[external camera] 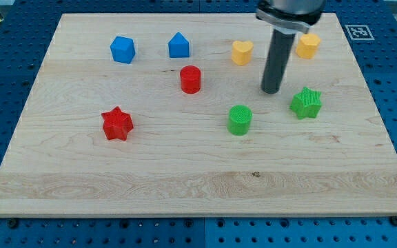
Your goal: Move the green star slightly to the bottom side
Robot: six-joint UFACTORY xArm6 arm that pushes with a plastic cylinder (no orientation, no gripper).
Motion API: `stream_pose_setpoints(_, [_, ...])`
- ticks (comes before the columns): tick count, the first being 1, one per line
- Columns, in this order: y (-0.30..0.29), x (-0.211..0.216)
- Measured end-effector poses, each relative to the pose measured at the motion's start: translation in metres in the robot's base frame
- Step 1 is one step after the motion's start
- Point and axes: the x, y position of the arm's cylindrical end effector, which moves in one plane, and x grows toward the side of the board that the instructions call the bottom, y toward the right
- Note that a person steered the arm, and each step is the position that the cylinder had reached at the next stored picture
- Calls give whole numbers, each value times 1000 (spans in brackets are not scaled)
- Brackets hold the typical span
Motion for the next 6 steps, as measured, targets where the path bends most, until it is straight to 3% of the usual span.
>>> stream_pose_setpoints(2, [49, 35])
stream_pose_setpoints(3, [55, 74])
stream_pose_setpoints(6, [-24, 36])
